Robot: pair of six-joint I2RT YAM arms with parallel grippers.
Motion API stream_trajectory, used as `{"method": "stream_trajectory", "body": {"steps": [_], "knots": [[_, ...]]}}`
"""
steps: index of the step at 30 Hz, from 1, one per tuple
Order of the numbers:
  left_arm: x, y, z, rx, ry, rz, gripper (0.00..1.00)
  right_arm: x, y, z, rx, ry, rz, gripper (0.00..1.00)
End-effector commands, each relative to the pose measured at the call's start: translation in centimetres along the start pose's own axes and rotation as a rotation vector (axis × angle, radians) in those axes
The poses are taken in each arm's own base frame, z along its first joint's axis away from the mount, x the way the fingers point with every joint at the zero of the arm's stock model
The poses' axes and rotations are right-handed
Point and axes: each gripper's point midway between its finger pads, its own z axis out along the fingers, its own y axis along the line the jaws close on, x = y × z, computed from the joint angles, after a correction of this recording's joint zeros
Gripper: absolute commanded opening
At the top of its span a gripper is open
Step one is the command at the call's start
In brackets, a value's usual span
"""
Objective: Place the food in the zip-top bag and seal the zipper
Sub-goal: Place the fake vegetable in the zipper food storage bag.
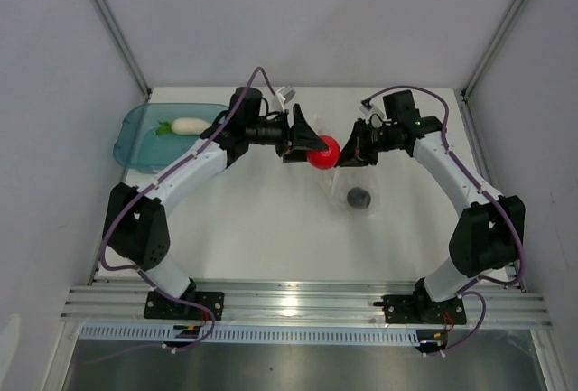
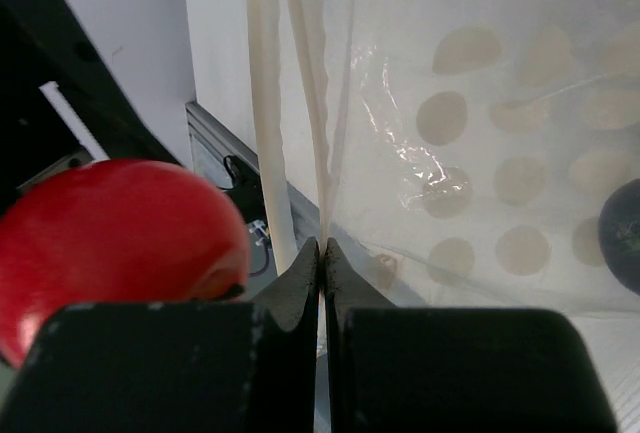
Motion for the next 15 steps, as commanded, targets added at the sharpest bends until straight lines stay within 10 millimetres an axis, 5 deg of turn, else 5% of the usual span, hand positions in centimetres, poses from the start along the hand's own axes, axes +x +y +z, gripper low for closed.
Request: {"method": "stream_trajectory", "body": {"steps": [1,15], "knots": [[0.3,-0.3,0.5,-0.025,0.029,0.035,0.00,-1.1,3.7,-2.2,-0.085,-0.065,-0.060,0.00],[0.6,5.2,0.0,-0.364,0.079,-0.010,0.01,-1.4,4.6,-3.3,-0.104,-0.091,-0.061,0.00]]}}
